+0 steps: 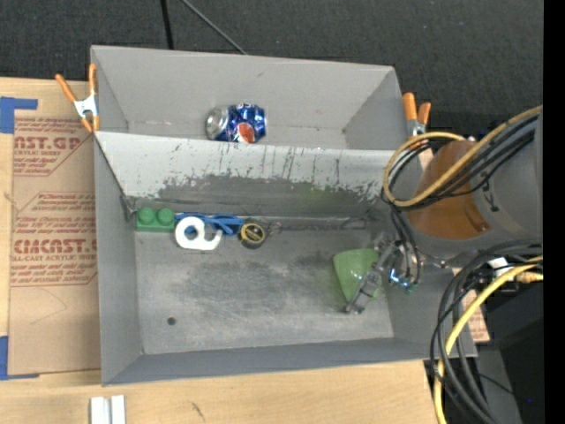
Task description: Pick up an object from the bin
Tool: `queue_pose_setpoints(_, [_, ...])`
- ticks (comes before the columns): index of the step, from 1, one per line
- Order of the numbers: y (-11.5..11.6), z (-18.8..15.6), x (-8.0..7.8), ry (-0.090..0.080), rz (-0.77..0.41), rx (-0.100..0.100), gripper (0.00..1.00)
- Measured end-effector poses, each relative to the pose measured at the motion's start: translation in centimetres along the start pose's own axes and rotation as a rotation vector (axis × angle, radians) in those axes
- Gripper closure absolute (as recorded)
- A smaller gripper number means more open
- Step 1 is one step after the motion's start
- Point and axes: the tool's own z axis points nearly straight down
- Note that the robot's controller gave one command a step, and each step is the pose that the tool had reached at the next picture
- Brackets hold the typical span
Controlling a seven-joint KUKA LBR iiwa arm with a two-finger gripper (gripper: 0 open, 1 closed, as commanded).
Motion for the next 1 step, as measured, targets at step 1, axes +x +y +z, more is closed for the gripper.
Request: queue_pose_setpoints(1, [4.09,0.04,2.54,0.003,-0.023,0.001,0.0])
